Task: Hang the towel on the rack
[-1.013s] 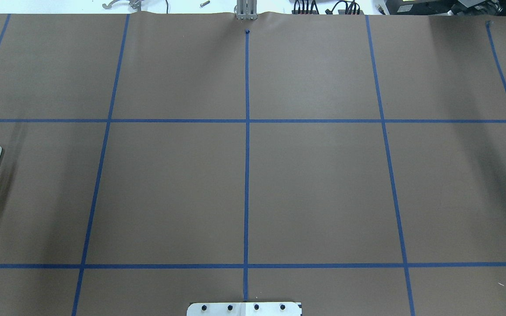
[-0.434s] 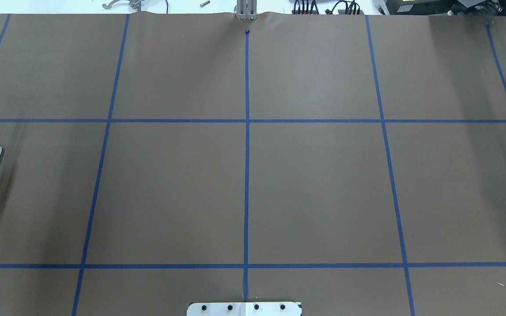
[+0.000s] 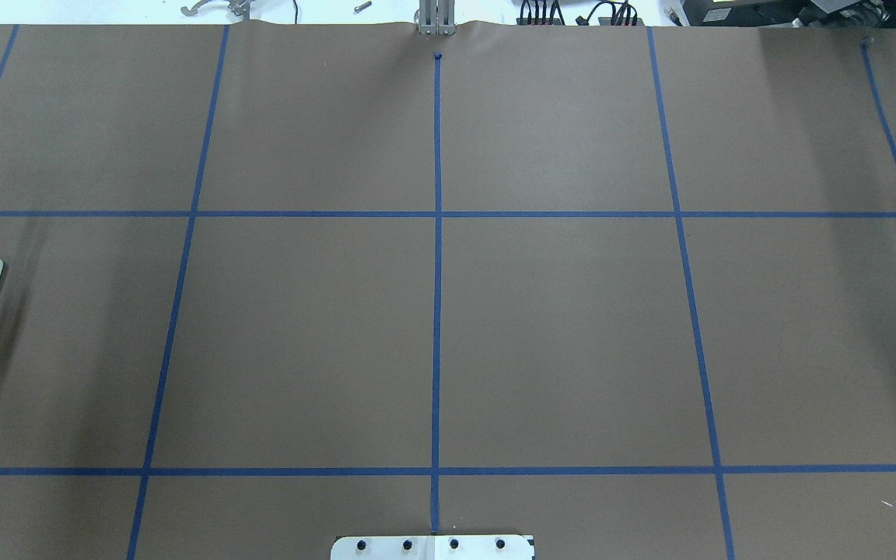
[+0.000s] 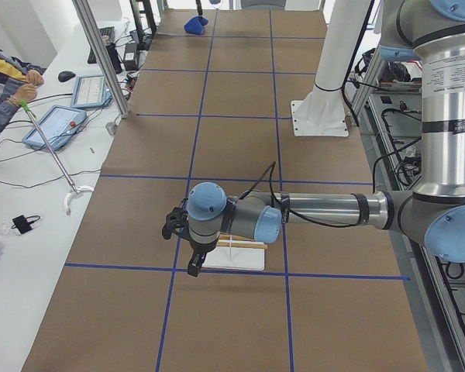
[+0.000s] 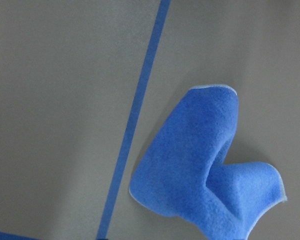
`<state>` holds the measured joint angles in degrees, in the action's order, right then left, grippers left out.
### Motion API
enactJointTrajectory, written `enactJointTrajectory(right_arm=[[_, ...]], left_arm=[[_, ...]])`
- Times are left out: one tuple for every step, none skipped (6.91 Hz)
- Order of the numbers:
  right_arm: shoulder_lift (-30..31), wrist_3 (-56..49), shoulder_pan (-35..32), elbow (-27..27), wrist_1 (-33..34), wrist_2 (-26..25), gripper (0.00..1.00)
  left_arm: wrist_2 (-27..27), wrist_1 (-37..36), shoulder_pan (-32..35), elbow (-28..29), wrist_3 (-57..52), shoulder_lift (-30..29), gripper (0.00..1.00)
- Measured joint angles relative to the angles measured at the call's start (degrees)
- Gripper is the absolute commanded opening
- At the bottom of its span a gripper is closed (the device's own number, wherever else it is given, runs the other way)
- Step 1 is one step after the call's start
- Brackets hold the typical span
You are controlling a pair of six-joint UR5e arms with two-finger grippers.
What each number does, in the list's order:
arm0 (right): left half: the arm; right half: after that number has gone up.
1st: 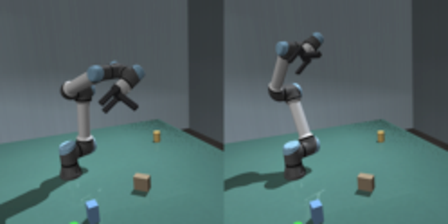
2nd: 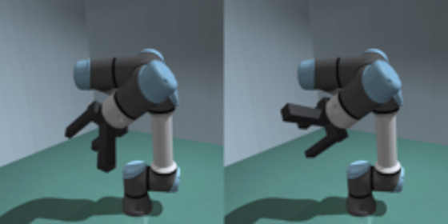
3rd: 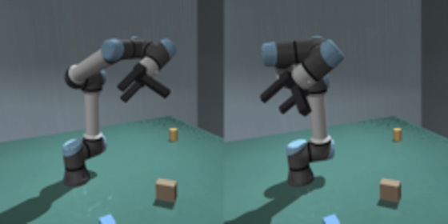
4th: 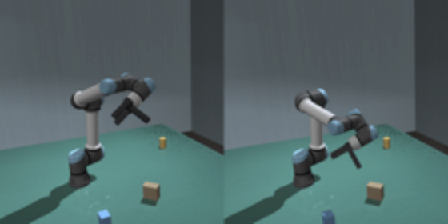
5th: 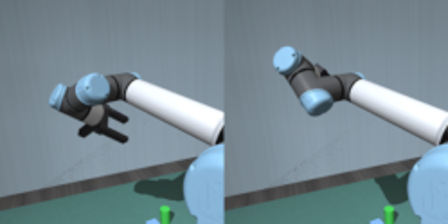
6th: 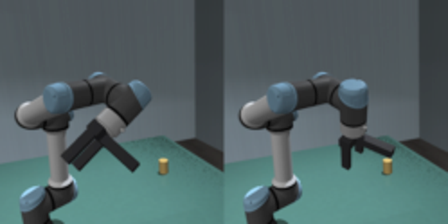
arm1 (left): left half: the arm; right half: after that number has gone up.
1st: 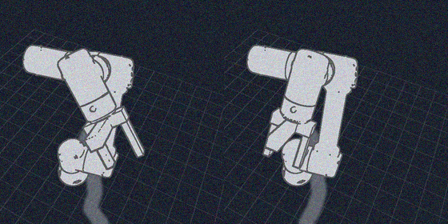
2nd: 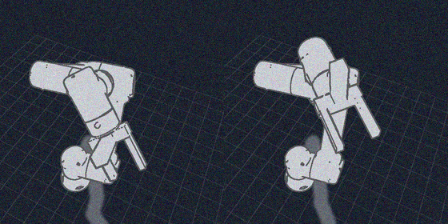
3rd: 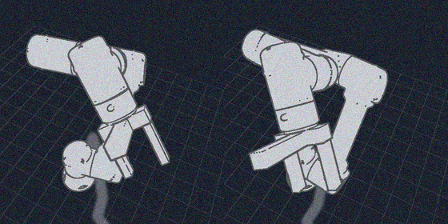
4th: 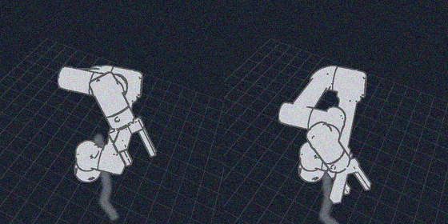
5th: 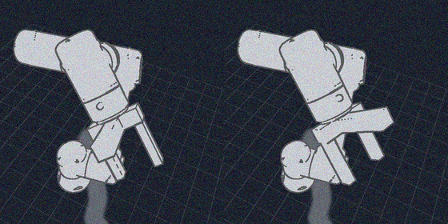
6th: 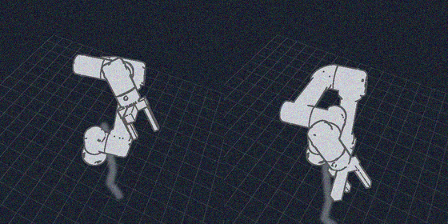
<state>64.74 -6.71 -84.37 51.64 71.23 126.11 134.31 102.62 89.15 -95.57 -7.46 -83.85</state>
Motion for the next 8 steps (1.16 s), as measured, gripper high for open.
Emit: enactJointTrajectory(right_arm=[[-0.08, -0.63, 0.43, -0.52, -1.35, -1.92, 0.84], [-0.21, -1.18, 0.74, -0.87, -1.93, -2.87, 0.84], [-0.65, -0.91, 0.78, -1.67, -2.15, -3.21, 0.8], [-1.37, 0.14, 0.8, -2.79, -2.25, -3.29, 0.77], [-1.73, 1.13, 0.88, -3.41, -2.32, -3.32, 0.74], [-1.85, 1.62, 1.05, -3.8, -2.55, -3.34, 0.71], [-1.87, 1.84, 1.33, -4.22, -3.16, -3.45, 0.63], [-1.89, 1.92, 1.62, -4.74, -3.94, -3.91, 0.55]], left_arm=[[-0.01, -0.01, -0.01, 0.02, -0.01, 0.0, 0.99], [0.01, 0.02, -0.03, 0.03, -0.01, 0.0, 0.99], [0.03, 0.03, -0.03, 0.03, -0.01, 0.0, 0.99], [0.03, 0.03, -0.03, 0.04, -0.01, 0.0, 0.99], [0.05, 0.04, -0.03, 0.04, -0.03, 0.0, 0.99], [0.07, 0.06, -0.03, 0.04, -0.07, 0.0, 0.99], [0.06, 0.12, -0.03, 0.04, -0.07, 0.0, 0.99], [0.03, 0.17, -0.03, 0.04, -0.04, 0.0, 0.99]])
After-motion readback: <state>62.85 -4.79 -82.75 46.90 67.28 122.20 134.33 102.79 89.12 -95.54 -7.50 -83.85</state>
